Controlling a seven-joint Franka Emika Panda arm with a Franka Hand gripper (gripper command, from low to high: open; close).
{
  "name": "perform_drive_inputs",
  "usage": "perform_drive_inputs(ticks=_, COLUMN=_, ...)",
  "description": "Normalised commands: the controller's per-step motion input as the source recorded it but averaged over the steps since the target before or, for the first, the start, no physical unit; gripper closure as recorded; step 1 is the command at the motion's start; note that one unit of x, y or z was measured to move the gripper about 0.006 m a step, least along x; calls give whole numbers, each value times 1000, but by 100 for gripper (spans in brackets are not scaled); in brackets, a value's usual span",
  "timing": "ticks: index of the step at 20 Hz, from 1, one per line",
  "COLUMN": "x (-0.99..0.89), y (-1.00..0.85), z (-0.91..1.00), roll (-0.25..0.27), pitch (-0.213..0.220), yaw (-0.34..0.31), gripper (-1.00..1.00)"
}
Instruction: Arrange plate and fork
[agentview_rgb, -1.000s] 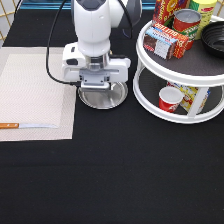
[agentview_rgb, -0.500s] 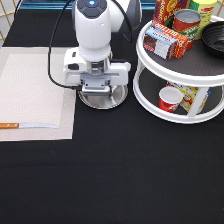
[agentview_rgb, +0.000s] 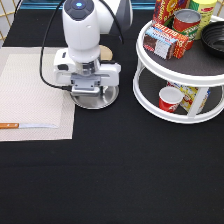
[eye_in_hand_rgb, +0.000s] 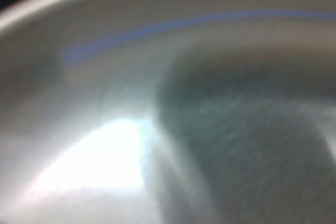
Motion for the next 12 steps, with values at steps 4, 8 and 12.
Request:
perform_drive_inputs(ticks=4, x=99, y=-756, z=166, roll=126, pitch=17, yaw=-1, gripper=-100)
perform_drive_inputs(ticks=8, x=204, y=-791, z=216, roll=113, pitch=3, yaw=0, gripper=-100)
perform_drive_inputs(ticks=12, x=255, y=-785, z=219, roll=114, pitch=16, yaw=0, gripper=-100)
